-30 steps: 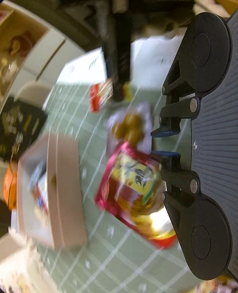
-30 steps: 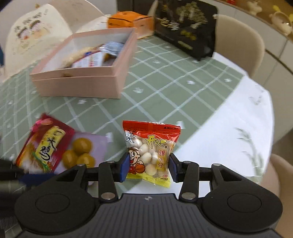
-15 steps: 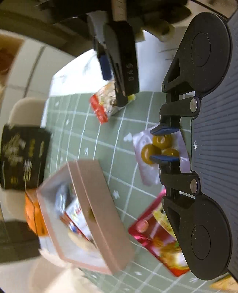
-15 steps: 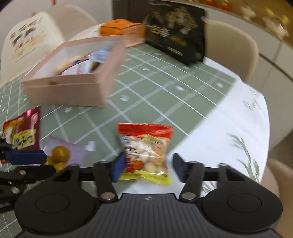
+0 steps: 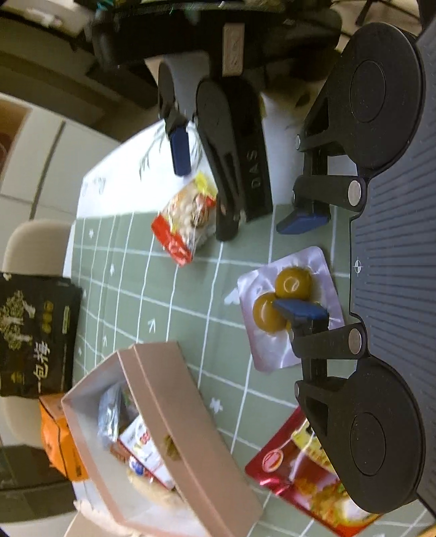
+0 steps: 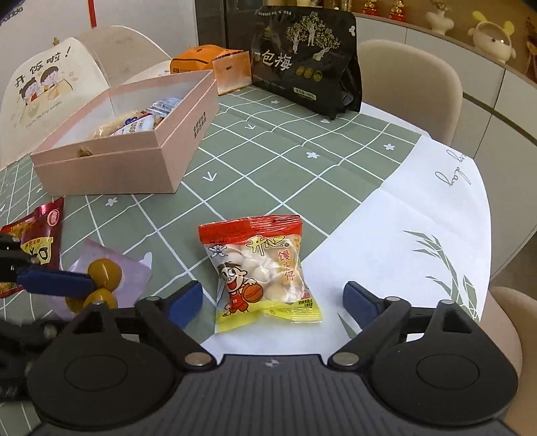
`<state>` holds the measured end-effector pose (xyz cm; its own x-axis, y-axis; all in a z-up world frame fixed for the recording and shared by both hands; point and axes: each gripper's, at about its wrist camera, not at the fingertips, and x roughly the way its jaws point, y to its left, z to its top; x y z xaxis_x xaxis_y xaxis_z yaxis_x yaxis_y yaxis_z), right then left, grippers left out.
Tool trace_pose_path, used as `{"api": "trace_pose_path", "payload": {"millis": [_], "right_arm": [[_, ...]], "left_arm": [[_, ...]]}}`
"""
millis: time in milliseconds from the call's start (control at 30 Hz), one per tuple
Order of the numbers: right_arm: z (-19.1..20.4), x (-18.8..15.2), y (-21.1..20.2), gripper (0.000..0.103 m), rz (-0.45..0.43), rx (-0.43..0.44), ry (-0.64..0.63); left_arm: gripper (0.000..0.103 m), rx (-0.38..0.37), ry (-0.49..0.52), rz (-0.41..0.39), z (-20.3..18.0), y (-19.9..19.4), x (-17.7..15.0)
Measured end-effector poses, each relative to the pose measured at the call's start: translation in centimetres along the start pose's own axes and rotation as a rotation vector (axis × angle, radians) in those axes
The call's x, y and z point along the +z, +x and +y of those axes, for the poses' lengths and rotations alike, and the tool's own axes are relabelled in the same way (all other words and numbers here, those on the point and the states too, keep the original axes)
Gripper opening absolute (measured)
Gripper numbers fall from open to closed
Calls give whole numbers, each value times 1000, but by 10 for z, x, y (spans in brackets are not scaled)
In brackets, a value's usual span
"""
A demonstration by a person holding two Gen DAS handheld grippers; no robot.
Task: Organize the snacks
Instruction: 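Grasp the green plum tray with the left tool while the right tool holds the bun packet, then carry the plum tray and bun packet into the pink box with both tools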
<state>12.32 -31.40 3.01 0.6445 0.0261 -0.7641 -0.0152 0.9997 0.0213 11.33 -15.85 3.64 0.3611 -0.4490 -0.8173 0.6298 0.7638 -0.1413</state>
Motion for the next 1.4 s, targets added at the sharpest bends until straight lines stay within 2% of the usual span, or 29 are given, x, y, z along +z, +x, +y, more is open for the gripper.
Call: {"api": "trace_pose_path", "payload": {"millis": [33,100,167,233,300,400,567,633,667,700,733,833,900,1033,1167,1300,1400], "right_arm": [[0,0,1,99,8,-1,3],[2,2,3,103,40,-4,4],[4,5,4,103,74,-13,14],[6,8,4,103,117,-8,6],[6,9,3,102,157,-9,11],[2,7,-6,96,180,-9,27],[-8,9,-9,95,83,24,37],[-10,10,-1,79,69,38,72],[-7,10,0,71,45,19,59],[-2,11,-1,56,41,-12,34],[3,11,-3,52,47,-31,25],[7,8,-14,42,98,13,105],[13,1,-25,40,124,25,148],[37,-20,-54,40,137,-23,238],[77,-43,-78,40,153,-56,304],[117,-64,-95,39,172,-83,354],[139,-75,-112,39,176,-98,373]], "left_arm": [[47,-7,-1,-8,1,-2,-3],[45,-8,-25,-36,4,-8,-10],[45,21,-39,-97,6,-18,-16],[44,68,-58,-117,7,-22,-16],[45,83,-70,-74,9,-15,-12],[52,97,-22,-35,7,-11,-11],[59,96,1,10,6,-8,-11],[60,90,40,2,5,-2,-11],[60,88,53,-4,4,-1,-11],[59,87,61,-5,4,-2,-12],[59,77,70,-2,4,-3,-13],[58,17,122,2,9,-11,-21],[58,-32,148,-6,17,-17,-30],[58,-100,187,-6,36,-40,-59],[58,-161,228,1,56,-69,-96],[58,-177,265,39,68,-96,-127],[58,-182,294,60,67,-102,-135]]}}
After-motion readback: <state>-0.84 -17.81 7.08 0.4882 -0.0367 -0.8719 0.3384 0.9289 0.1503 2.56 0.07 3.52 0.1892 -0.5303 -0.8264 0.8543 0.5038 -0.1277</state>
